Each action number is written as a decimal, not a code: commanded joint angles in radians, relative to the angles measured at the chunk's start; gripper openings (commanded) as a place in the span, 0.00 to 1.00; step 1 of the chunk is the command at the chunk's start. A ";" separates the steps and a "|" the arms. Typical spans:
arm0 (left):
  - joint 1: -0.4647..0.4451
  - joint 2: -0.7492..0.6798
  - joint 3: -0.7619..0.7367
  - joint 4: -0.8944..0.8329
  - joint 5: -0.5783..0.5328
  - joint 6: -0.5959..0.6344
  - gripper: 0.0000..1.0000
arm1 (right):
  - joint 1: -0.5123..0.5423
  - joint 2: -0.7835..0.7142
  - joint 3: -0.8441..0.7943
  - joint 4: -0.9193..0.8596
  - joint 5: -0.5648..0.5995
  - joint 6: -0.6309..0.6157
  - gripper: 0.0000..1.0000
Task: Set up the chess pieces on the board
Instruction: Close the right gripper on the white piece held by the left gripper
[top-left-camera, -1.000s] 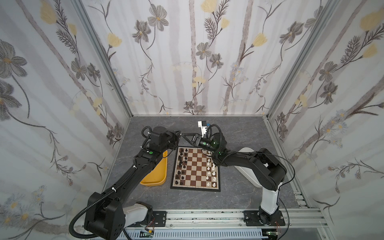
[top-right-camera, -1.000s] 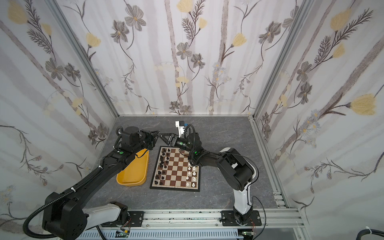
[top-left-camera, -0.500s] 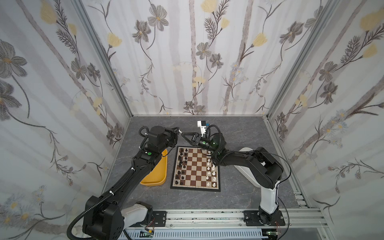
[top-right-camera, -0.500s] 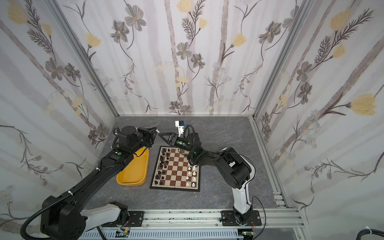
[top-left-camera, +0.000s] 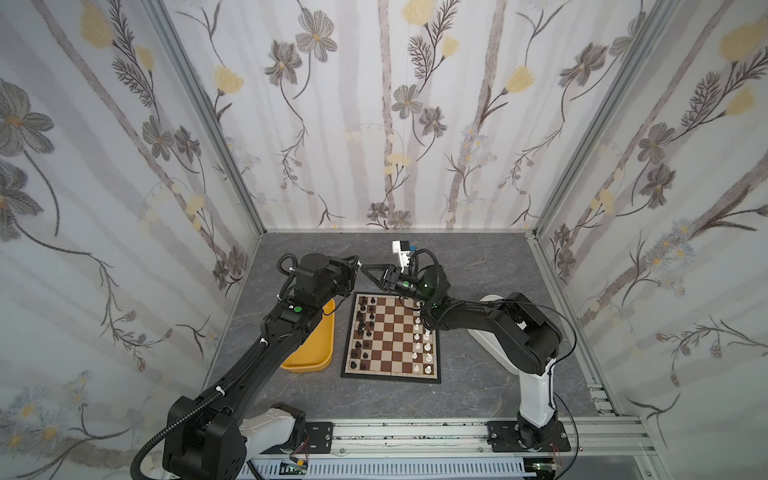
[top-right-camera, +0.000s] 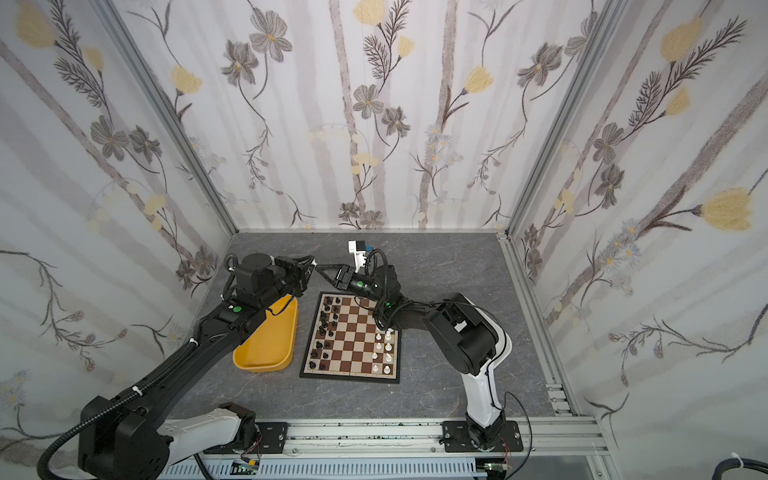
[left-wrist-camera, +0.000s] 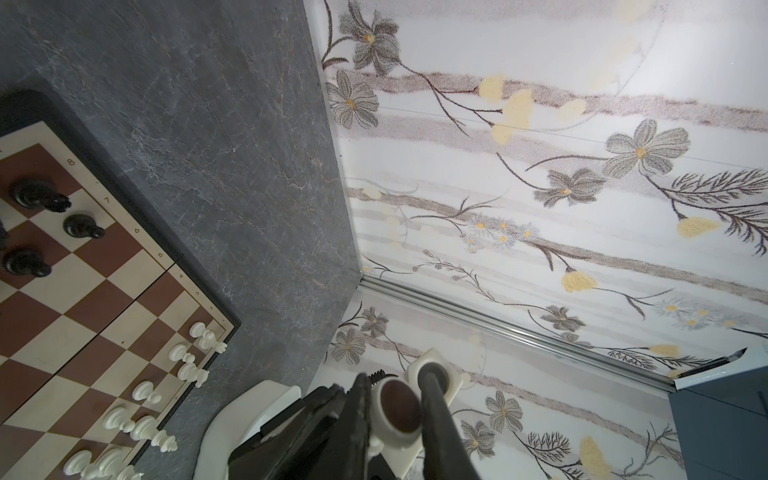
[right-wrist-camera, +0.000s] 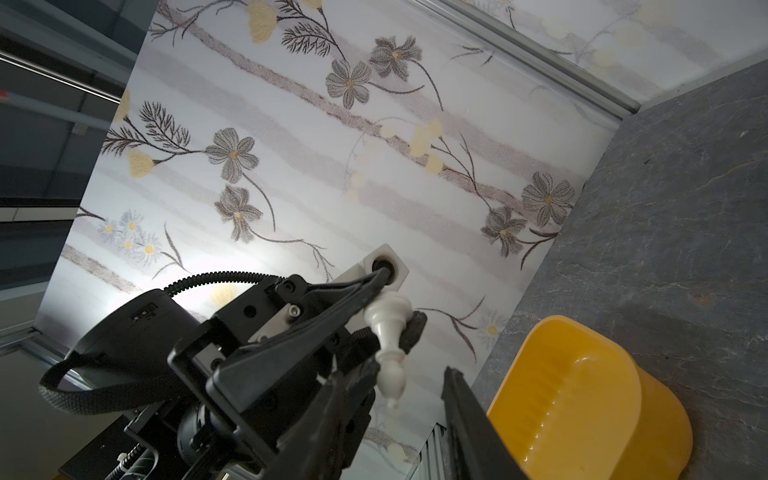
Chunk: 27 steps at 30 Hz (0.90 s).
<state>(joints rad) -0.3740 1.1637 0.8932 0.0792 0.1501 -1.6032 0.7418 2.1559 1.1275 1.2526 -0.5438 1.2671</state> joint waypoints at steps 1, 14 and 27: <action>0.000 -0.009 -0.006 -0.014 -0.001 0.004 0.17 | 0.001 0.010 0.013 0.048 -0.005 0.026 0.38; -0.008 0.001 -0.027 0.010 -0.004 -0.004 0.18 | 0.004 0.011 0.009 0.058 -0.013 0.038 0.32; -0.020 0.006 -0.028 0.074 -0.013 -0.024 0.19 | 0.007 0.022 0.009 0.059 -0.013 0.050 0.33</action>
<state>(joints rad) -0.3939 1.1751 0.8551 0.1181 0.1398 -1.6268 0.7471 2.1723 1.1332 1.2648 -0.5457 1.2900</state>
